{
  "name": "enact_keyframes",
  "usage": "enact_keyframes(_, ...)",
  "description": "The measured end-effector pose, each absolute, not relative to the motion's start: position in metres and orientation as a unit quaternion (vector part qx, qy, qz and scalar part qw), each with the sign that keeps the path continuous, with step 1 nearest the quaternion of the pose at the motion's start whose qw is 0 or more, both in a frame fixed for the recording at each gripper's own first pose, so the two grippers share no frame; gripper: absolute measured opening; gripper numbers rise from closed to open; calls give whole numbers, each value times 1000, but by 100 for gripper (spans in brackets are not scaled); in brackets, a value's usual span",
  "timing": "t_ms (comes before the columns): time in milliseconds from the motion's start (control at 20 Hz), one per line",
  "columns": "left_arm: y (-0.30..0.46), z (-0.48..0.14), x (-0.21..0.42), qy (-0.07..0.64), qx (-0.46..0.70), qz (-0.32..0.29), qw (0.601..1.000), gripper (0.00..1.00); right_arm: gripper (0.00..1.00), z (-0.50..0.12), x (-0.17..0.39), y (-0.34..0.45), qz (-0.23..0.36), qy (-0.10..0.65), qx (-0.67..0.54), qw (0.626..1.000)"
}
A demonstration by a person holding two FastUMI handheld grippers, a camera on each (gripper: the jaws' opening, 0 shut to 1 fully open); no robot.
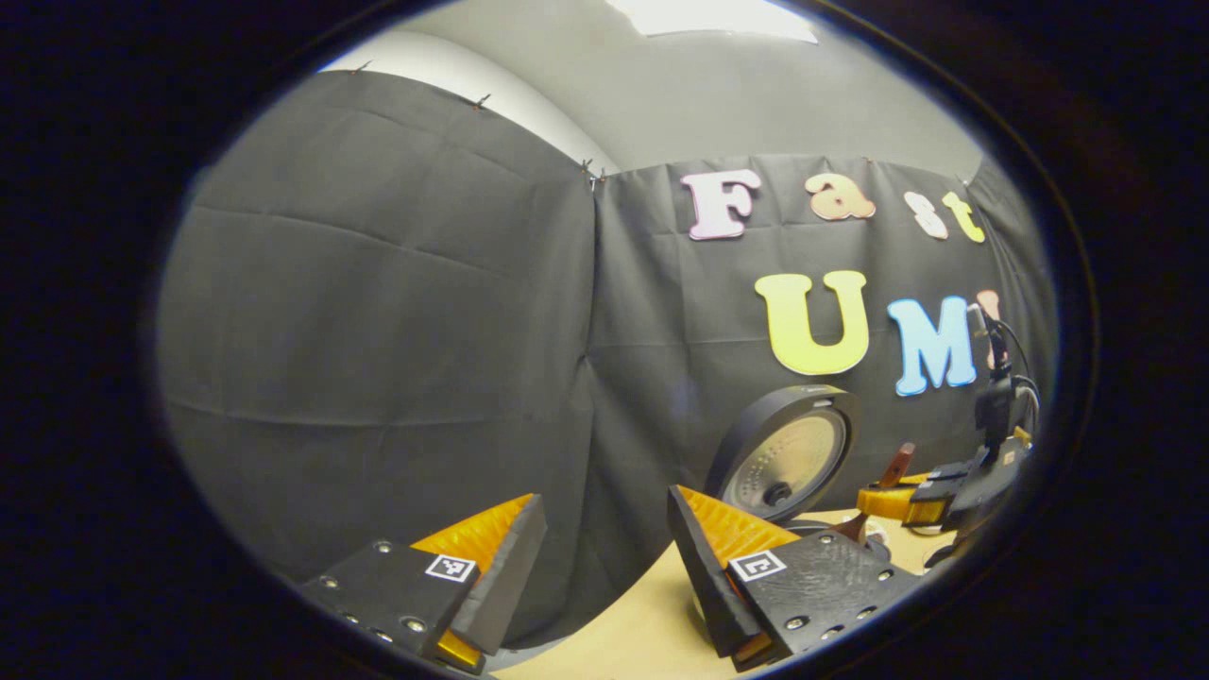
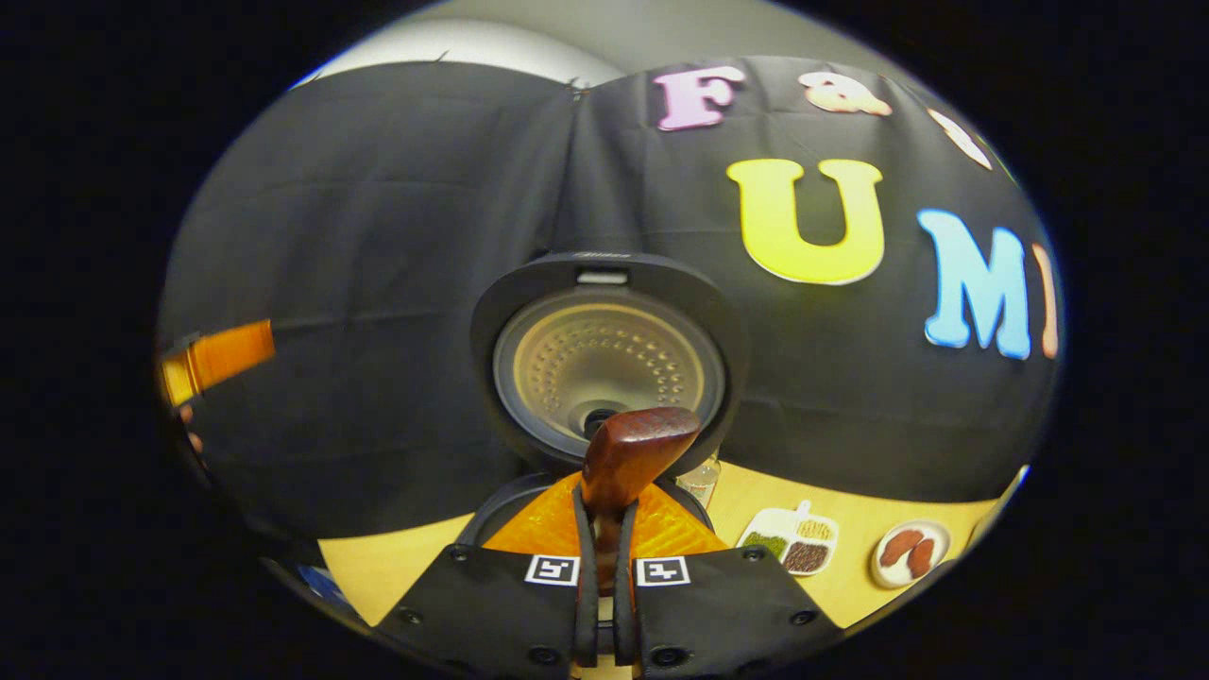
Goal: Close the left gripper, press the button to open the rice cooker; take a wooden spoon from the chopstick holder with the right hand, scoop a spoonful of rice and pour it into the rice cooker, then put the wooden spoon back into the chopstick holder.
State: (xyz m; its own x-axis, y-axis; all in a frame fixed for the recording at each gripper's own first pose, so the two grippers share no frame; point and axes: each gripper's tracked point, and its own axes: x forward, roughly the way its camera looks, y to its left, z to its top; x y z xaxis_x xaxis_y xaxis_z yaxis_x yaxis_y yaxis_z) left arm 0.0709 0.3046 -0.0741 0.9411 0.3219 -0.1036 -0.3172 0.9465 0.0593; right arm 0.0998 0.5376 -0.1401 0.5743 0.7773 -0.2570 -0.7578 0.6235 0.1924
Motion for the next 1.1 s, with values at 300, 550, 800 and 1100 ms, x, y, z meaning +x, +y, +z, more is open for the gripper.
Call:
enact_keyframes(300,267,-66,77,49,16,135,990,81,8,-111,123,473,385,199,167,885)
enact_keyframes(550,227,-57,85,40,12,105,994,81,8,-112,134,411,335,206,202,897)
enact_keyframes(800,190,-50,90,36,9,76,996,81,8,-116,140,351,290,205,212,911)
enact_keyframes(1100,144,-45,95,31,3,44,999,81,8,-119,143,284,241,200,213,925)
